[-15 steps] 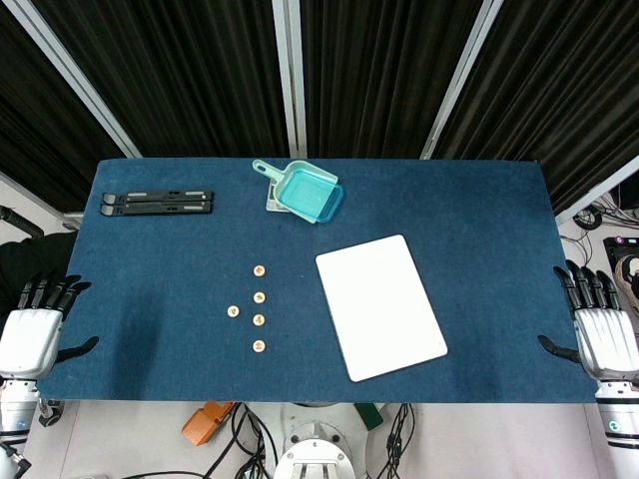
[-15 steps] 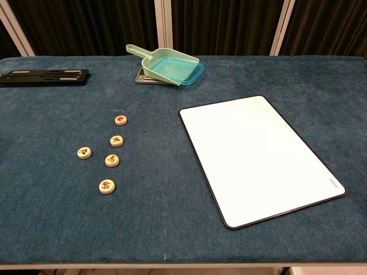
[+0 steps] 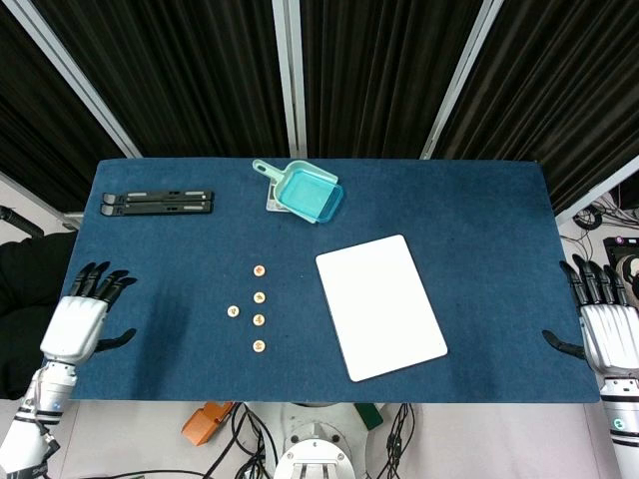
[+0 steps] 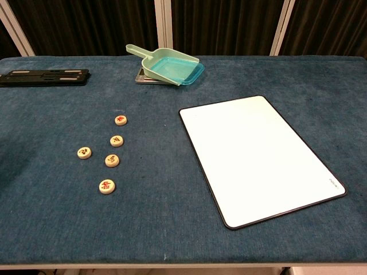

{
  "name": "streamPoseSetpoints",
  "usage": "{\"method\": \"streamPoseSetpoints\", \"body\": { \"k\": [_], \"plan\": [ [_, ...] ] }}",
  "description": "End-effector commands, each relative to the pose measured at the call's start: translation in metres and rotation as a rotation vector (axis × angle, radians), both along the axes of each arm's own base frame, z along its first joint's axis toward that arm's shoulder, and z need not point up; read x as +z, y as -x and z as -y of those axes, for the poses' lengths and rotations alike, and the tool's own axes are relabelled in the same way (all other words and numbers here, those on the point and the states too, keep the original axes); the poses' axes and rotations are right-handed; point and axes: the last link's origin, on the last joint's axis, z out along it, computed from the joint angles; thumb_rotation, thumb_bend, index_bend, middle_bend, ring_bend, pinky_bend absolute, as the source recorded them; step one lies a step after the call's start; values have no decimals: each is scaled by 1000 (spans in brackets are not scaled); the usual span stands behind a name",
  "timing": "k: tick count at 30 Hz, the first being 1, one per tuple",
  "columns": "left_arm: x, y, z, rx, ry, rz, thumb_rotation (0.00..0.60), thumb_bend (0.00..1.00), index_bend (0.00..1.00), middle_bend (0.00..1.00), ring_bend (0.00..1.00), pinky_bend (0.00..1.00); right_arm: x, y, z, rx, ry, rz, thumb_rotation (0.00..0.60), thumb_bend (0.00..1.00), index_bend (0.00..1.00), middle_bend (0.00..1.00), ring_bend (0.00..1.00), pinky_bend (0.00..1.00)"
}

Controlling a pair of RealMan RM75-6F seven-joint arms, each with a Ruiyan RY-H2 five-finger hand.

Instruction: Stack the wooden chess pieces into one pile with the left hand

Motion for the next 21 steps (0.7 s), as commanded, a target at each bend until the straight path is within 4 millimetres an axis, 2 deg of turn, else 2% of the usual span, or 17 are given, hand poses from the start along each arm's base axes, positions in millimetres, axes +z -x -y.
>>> {"method": "streamPoseSetpoints", "body": {
  "k": [1, 5, 9, 13, 21],
  "plan": [
    [-21, -25, -24, -79, 69, 13, 600, 233, 290, 152, 43, 1, 3, -1, 0, 2, 7, -3, 600, 191, 0, 45, 0, 37],
    [-47, -47, -49, -122, 129, 23, 600, 233, 408, 152, 43, 1, 6, -2, -1, 3, 16, -2, 600, 190, 0, 45, 0, 37],
    [-68, -55, -63, -115, 164, -6, 600, 233, 408, 152, 36, 1, 9, -1, -3, 2, 22, -2, 600, 191, 0, 45, 0, 37],
    [-88, -58, -70, -98, 201, -37, 600, 228, 385, 152, 30, 1, 10, 1, -3, -2, 26, 2, 600, 190, 0, 45, 0, 37],
    [-122, -62, -70, -75, 263, -57, 600, 233, 385, 133, 1, 1, 10, 1, -2, -3, 23, 1, 600, 190, 0, 45, 0, 37]
  ]
}}
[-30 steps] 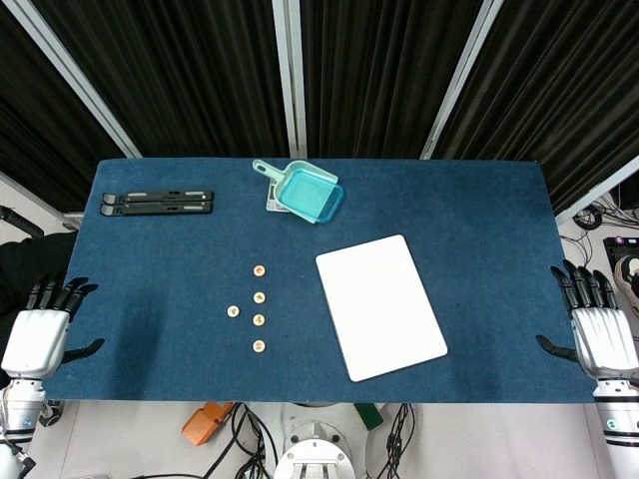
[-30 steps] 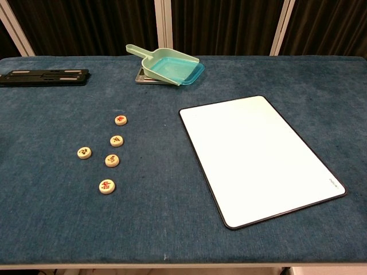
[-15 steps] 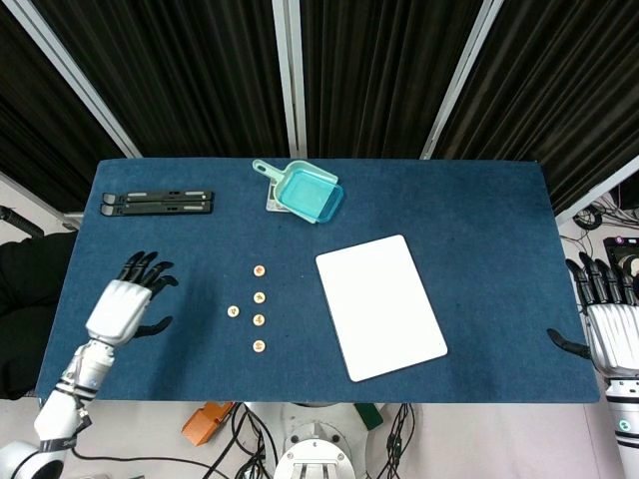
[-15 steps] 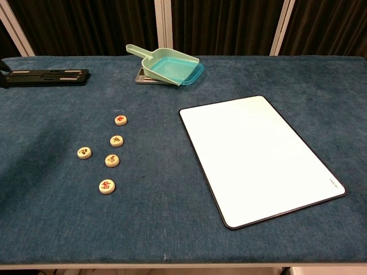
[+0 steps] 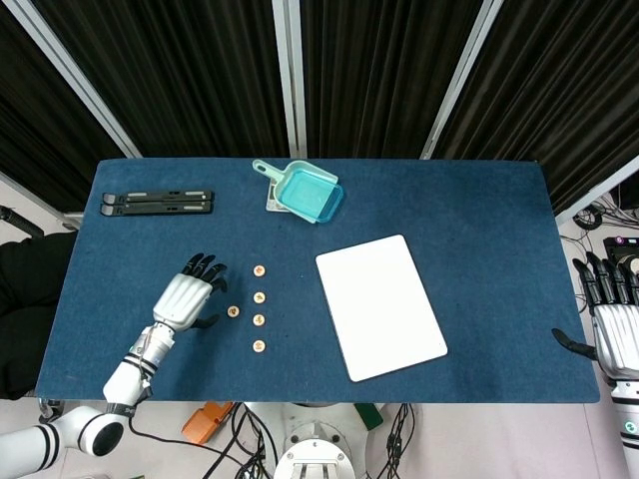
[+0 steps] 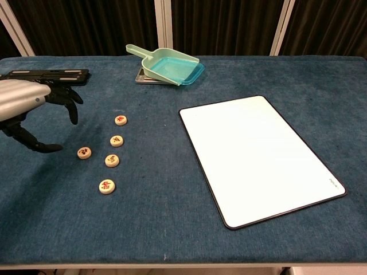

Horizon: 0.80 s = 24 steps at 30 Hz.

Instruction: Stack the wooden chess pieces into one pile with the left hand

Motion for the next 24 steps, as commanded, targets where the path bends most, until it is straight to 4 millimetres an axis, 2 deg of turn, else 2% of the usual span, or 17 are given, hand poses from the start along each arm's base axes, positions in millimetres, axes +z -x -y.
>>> {"method": "streamPoseSetpoints", "body": {
  "k": [1, 12, 24],
  "plan": [
    [-10, -1, -2, 14, 16, 0, 600, 237, 385, 131, 0, 1, -1, 0, 0, 0, -2, 0, 600, 190, 0, 45, 0, 37],
    [-31, -7, -2, 23, 52, 4, 600, 264, 410, 127, 0, 1, -1, 2, 0, -11, -3, 4, 600, 189, 0, 45, 0, 37],
    [-34, -3, -2, 35, 51, 11, 600, 314, 466, 127, 0, 1, -2, 4, -1, -18, -3, 6, 600, 190, 0, 45, 0, 37]
  ]
}}
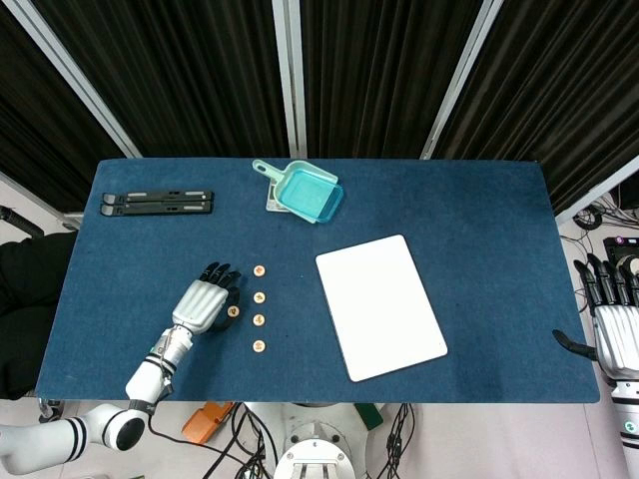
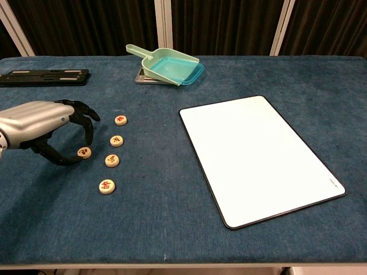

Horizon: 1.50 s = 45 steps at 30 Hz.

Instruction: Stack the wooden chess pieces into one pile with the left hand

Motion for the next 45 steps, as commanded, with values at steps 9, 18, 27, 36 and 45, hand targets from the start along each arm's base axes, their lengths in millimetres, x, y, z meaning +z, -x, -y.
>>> {"method": "streamPoseSetpoints", "body": {
  "k": [9, 18, 27, 36, 45],
  "plan": [
    [-2, 2, -1, 13, 11, 3, 600, 316, 467, 127, 0, 1, 1, 2, -1, -6, 6, 3, 600, 190, 0, 45, 0, 37],
    [-3, 4, -2, 20, 20, -3, 600, 381, 510, 127, 0, 1, 1, 3, -1, -12, 7, 7, 600, 189, 0, 45, 0, 37],
    [11, -13, -9, -23, -18, 42, 600, 413, 527, 127, 0, 1, 0, 2, -1, -7, 7, 7, 600, 189, 0, 45, 0, 37],
    [-1, -43, -29, -50, -7, 45, 600, 393, 526, 127, 0, 1, 2, 4, -4, -10, 13, 11, 600, 189, 0, 45, 0, 37],
    [-9, -50, -32, -48, 5, 12, 600, 373, 527, 127, 0, 1, 3, 7, -6, -16, 21, 16, 600, 189, 0, 45, 0, 37]
  ]
}}
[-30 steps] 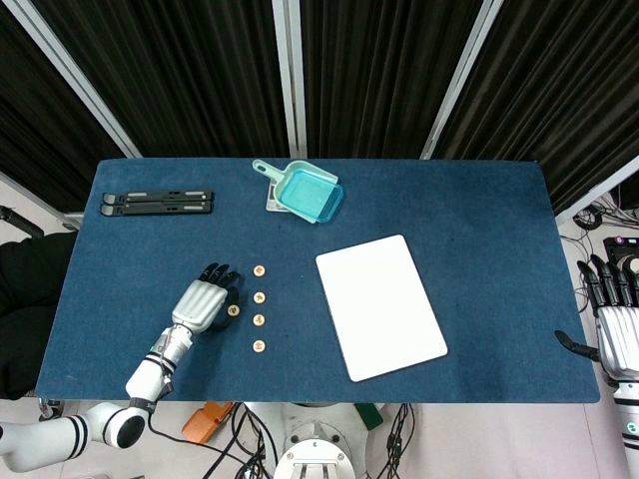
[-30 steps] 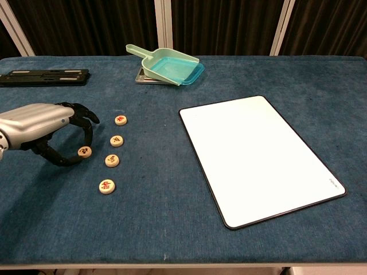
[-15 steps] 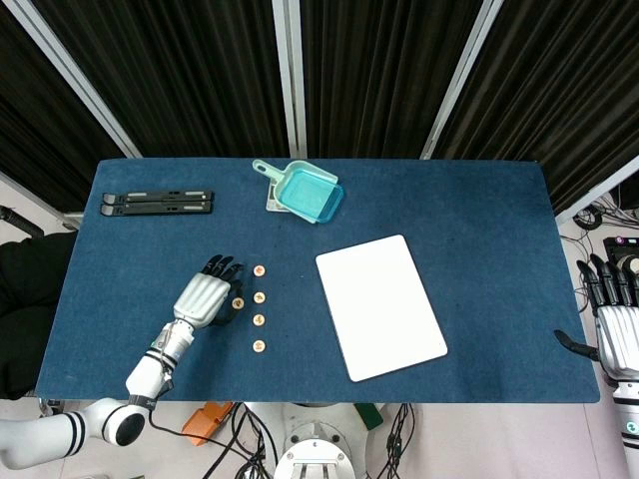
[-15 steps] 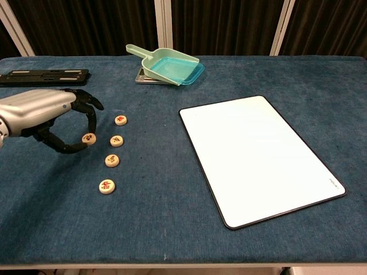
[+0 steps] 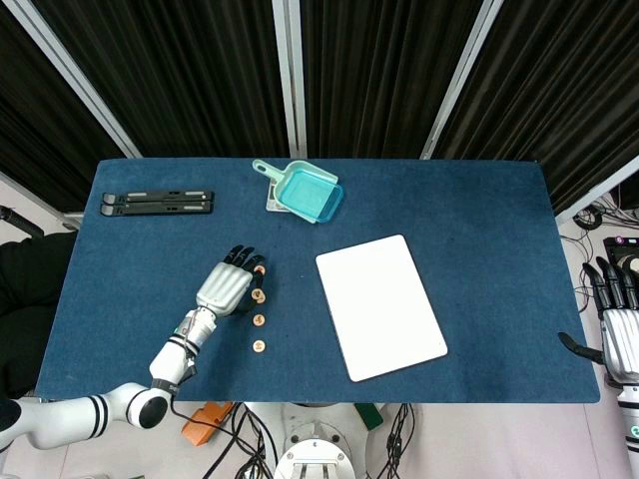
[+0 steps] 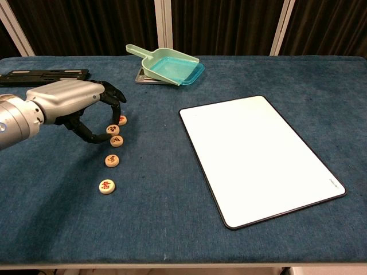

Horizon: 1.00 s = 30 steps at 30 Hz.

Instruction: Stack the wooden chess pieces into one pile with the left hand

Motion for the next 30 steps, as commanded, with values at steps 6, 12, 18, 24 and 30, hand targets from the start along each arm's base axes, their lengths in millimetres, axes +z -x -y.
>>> {"method": "streamPoseSetpoints", "body": {
  "k": [6, 12, 18, 24, 30],
  "plan": [
    [-6, 2, -1, 18, 9, -21, 600, 364, 523, 127, 0, 1, 0, 2, -1, -2, 1, 3, 600, 190, 0, 45, 0, 37],
    [-11, 0, 0, 11, 14, -29, 600, 355, 513, 127, 0, 1, 0, 4, -2, -5, 2, 3, 600, 189, 0, 45, 0, 37],
    [-11, -1, -1, 12, 8, -30, 600, 351, 499, 122, 0, 1, 1, 6, -2, -10, 6, 6, 600, 190, 0, 45, 0, 37],
    [-11, -1, -1, 15, 10, -35, 600, 348, 478, 114, 0, 1, 1, 6, -2, -10, 6, 7, 600, 189, 0, 45, 0, 37],
    [-12, 1, 0, 22, 17, -42, 600, 331, 454, 102, 0, 1, 1, 7, -1, -13, 6, 9, 600, 189, 0, 45, 0, 37]
  ]
}}
